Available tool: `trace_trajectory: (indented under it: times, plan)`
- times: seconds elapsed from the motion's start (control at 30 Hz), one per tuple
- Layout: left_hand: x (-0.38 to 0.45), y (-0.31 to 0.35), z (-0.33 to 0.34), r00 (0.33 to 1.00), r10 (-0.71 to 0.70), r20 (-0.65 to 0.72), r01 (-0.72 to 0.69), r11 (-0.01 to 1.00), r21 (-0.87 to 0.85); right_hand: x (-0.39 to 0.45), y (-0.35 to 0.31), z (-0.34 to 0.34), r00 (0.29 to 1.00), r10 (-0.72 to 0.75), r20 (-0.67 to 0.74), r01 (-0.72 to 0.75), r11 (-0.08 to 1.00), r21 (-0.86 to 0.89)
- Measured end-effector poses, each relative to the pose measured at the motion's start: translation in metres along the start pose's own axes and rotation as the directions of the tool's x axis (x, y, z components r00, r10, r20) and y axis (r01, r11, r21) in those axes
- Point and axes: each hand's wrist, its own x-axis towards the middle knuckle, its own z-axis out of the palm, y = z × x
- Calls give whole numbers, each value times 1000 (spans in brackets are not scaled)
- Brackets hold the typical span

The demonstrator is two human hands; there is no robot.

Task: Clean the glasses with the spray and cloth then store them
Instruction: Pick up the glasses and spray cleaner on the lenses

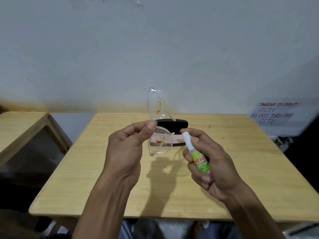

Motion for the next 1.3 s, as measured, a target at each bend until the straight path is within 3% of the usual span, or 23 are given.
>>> trace_trajectory:
  times: [0.33,0.83,1.07,1.3]
  plan:
    - [4,-5,-2,999,5,53,-5,1000,8,8,5,8,1000,-6,31,5,1000,19]
    - [3,-8,-1,998,-29,63,30,1000,-10,5,10,6,998,-46,-50,47,999,26]
    - [2,-11,-6,995,-17,96,18,1000,-7,11,-11,7,991,-112,-78,121,986,115]
    - [-1,-16,-3,992,-31,122,30,1000,8,20,-15,24,975,-177,-137,188,979,73]
